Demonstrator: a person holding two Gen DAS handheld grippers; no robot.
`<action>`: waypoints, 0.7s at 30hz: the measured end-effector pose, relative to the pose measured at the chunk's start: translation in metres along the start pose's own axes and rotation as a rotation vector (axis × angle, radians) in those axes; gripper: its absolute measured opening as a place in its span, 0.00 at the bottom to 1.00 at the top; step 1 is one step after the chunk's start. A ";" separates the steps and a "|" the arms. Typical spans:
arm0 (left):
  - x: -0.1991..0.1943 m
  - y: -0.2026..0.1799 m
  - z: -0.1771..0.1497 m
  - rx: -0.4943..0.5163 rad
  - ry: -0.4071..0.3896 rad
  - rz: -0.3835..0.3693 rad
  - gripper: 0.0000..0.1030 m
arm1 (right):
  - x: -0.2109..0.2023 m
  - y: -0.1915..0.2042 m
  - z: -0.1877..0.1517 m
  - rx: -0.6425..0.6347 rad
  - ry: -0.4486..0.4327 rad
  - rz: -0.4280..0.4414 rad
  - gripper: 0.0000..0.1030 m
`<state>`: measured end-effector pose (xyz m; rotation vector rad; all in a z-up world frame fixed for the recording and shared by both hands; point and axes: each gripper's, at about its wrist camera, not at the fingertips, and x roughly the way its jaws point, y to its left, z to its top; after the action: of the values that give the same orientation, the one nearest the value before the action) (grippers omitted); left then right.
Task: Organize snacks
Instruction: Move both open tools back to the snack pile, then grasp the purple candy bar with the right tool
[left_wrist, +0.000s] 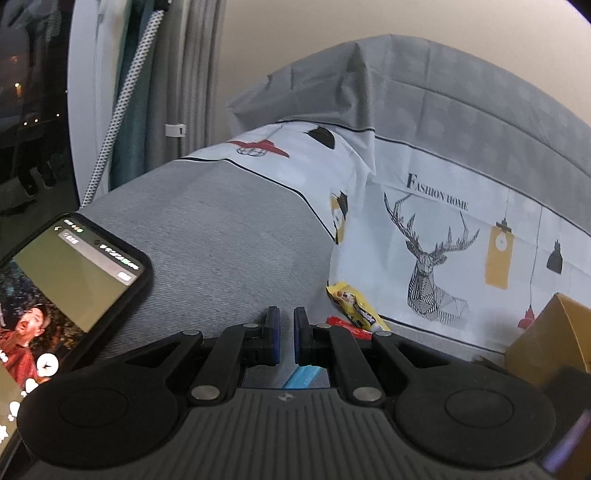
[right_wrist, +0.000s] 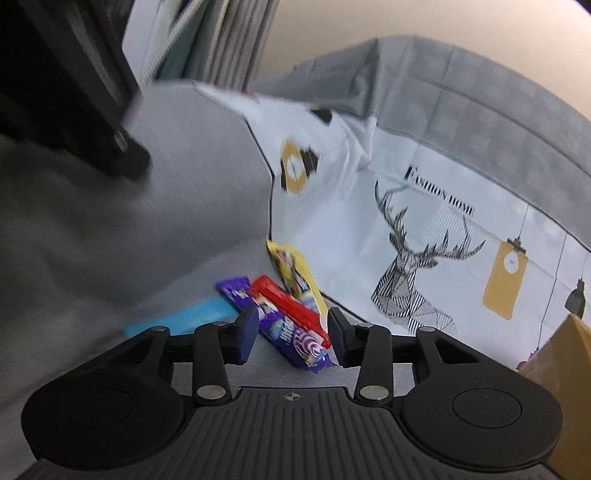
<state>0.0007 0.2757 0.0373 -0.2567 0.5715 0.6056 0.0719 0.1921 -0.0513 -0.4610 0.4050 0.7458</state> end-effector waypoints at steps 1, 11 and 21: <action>0.001 -0.002 0.000 0.008 0.000 0.000 0.07 | 0.008 0.002 -0.002 -0.012 0.012 -0.006 0.44; 0.007 -0.008 0.002 0.028 0.006 -0.014 0.07 | 0.039 0.027 -0.008 -0.191 0.022 -0.006 0.47; 0.003 -0.012 0.003 0.019 0.005 -0.047 0.07 | 0.005 0.010 -0.006 -0.161 0.009 0.009 0.07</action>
<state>0.0112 0.2691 0.0385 -0.2539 0.5746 0.5537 0.0667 0.1976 -0.0613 -0.6146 0.3574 0.7889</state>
